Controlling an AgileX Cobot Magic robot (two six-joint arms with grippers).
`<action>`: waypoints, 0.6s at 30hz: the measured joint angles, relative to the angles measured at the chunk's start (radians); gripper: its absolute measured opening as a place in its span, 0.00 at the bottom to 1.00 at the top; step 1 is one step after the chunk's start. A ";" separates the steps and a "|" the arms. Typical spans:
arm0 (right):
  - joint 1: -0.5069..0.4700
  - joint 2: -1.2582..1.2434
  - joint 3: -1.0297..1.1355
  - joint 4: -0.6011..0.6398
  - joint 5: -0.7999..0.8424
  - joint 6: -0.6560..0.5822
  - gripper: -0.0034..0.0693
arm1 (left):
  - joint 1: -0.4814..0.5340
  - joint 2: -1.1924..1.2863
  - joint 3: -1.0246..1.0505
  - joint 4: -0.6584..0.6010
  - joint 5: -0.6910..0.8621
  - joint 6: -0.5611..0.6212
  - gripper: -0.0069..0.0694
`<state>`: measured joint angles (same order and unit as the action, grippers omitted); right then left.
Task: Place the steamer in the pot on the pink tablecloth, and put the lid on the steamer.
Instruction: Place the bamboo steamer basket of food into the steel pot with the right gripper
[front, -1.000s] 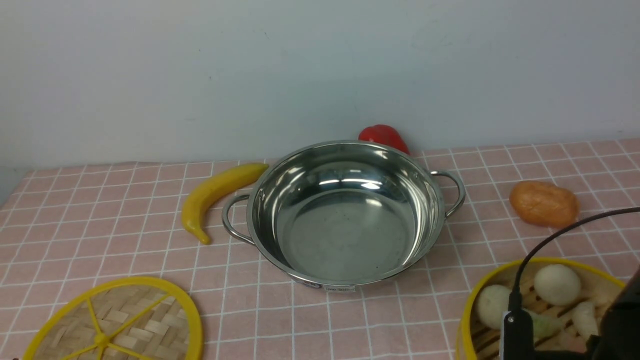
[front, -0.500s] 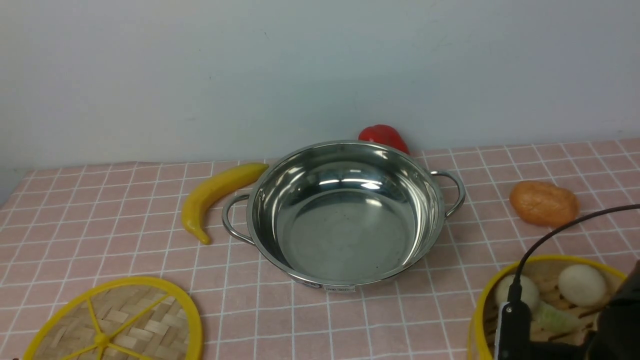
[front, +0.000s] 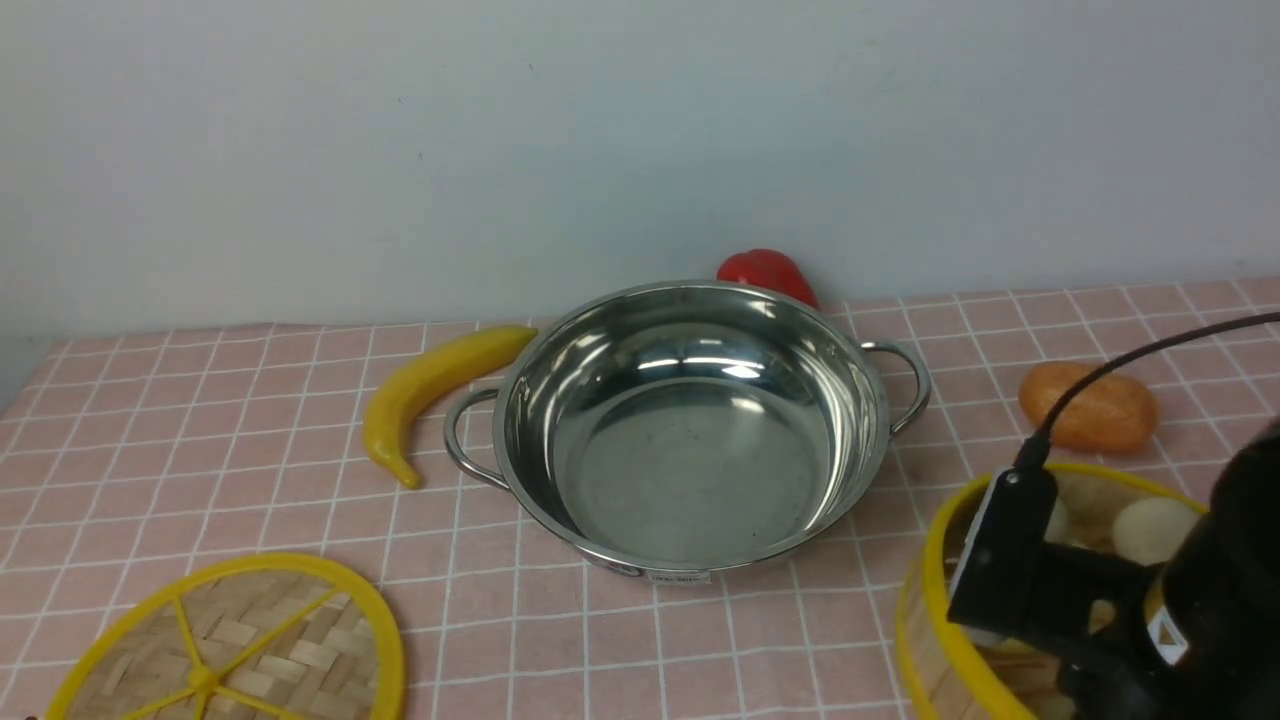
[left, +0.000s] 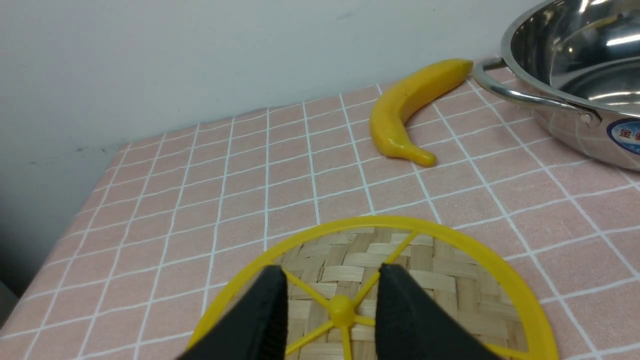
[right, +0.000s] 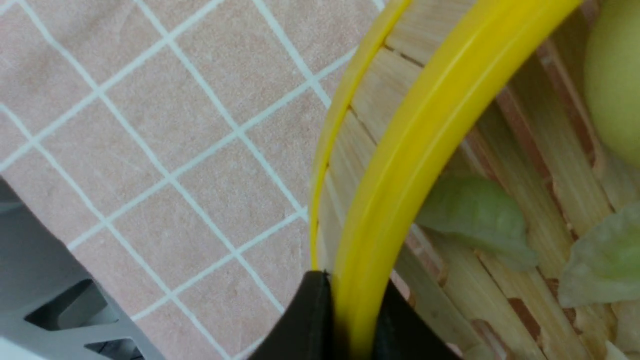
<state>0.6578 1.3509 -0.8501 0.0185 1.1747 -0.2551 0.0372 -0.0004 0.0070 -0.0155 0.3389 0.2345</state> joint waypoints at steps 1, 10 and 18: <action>0.000 -0.008 0.000 -0.005 0.010 0.005 0.16 | 0.000 0.000 0.000 0.000 0.000 0.000 0.41; 0.000 -0.151 -0.022 -0.076 0.073 0.091 0.16 | 0.000 0.000 0.000 0.000 0.000 0.000 0.41; 0.000 -0.150 -0.165 -0.081 0.084 0.078 0.16 | 0.000 0.000 0.000 0.000 0.000 0.000 0.41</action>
<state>0.6578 1.2009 -1.0154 -0.0623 1.2586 -0.1770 0.0372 -0.0004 0.0070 -0.0155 0.3389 0.2345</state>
